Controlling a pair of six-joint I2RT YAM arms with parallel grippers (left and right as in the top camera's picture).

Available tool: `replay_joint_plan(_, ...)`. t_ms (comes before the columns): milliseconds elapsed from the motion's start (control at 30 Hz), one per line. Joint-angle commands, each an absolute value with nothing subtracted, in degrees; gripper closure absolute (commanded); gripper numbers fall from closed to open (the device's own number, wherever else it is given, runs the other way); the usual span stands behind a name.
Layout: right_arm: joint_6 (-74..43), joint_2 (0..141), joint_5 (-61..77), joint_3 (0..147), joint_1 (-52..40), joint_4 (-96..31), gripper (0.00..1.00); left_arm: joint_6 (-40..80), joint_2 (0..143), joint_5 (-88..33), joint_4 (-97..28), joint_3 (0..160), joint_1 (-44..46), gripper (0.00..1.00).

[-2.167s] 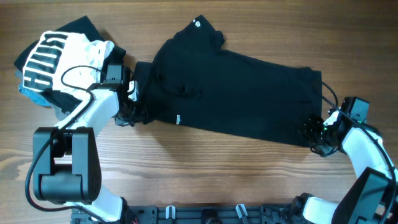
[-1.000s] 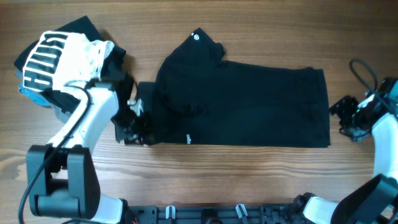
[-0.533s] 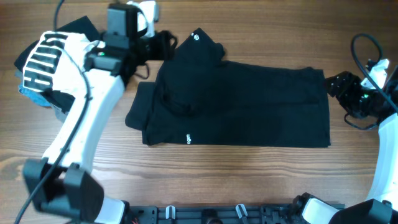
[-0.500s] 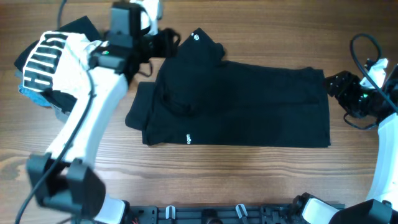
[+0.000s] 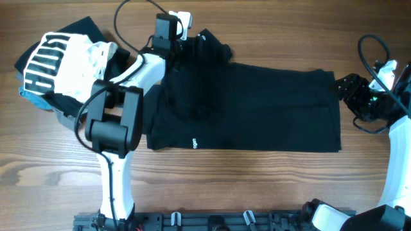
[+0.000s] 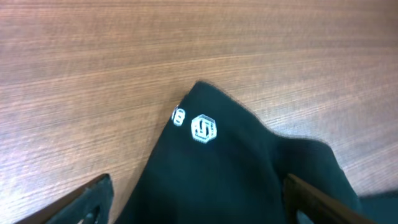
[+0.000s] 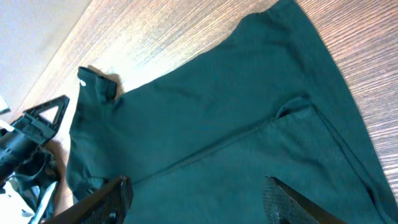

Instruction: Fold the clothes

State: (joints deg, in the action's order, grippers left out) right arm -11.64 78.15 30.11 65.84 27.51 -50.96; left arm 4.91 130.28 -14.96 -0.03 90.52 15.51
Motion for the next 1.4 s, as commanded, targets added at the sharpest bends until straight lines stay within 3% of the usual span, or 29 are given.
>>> replay_joint_plan(0, -10.6, 78.6, 29.6, 66.4, 27.2, -51.8, 0.28, 1.8, 134.1, -14.9, 3.7, 91.9, 17.4, 0.13)
replay_joint_plan(200, -10.5, 78.6, 29.5, 66.4, 27.2, -52.9, 0.29, -4.3, 137.6, -13.6, 4.8, 91.9, 19.4, 0.19)
replay_joint_plan(267, -10.5, 78.6, 29.4, 66.4, 27.2, -53.1, 0.29, -4.3, 138.0, -12.4, 5.0, 91.9, 19.7, 0.25)
replay_joint_plan(333, -10.4, 78.6, 28.8, 66.4, 27.2, -53.4, 0.29, -4.3, 138.1, -11.5, 5.0, 91.9, 19.7, 0.43)
replay_joint_plan(400, -10.4, 78.6, 28.1, 66.4, 27.2, -53.5, 0.29, -4.3, 138.0, -11.5, 4.9, 91.9, 19.5, 0.70)
replay_joint_plan(467, -10.3, 78.6, 27.8, 66.4, 27.2, -53.4, 0.29, -4.1, 137.2, -11.5, 4.5, 91.9, 19.4, 0.91)
replay_joint_plan(500, -10.3, 78.6, 27.8, 66.4, 27.2, -53.3, 0.29, -4.1, 136.5, -11.5, 4.0, 91.9, 19.4, 0.96)
replay_joint_plan(767, -7.5, 78.8, 25.1, 66.3, 27.2, -50.9, 0.29, -3.6, 128.1, -10.7, -1.1, 91.9, 18.8, 0.96)
replay_joint_plan(833, -7.5, 79.2, 25.1, 66.3, 27.2, -50.2, 0.30, -3.7, 127.9, -9.2, 0.4, 91.9, 18.8, 0.62)
replay_joint_plan(967, -7.6, 80.3, 25.1, 66.3, 27.2, -50.7, 0.30, -3.7, 129.1, -7.8, 2.5, 91.9, 18.8, 0.41)
replay_joint_plan(1033, -7.6, 80.9, 25.1, 66.2, 27.2, -51.3, 0.29, -3.7, 130.5, -7.8, 3.8, 91.9, 18.8, 0.41)
replay_joint_plan(1233, -7.6, 81.4, 25.1, 66.1, 27.2, -52.6, 0.30, -3.7, 134.6, -7.8, 6.7, 91.9, 18.7, 0.27)
replay_joint_plan(1367, -7.6, 81.4, 25.1, 66.1, 27.2, -53.3, 0.29, -3.7, 136.5, -7.8, 8.6, 91.9, 18.7, 0.26)
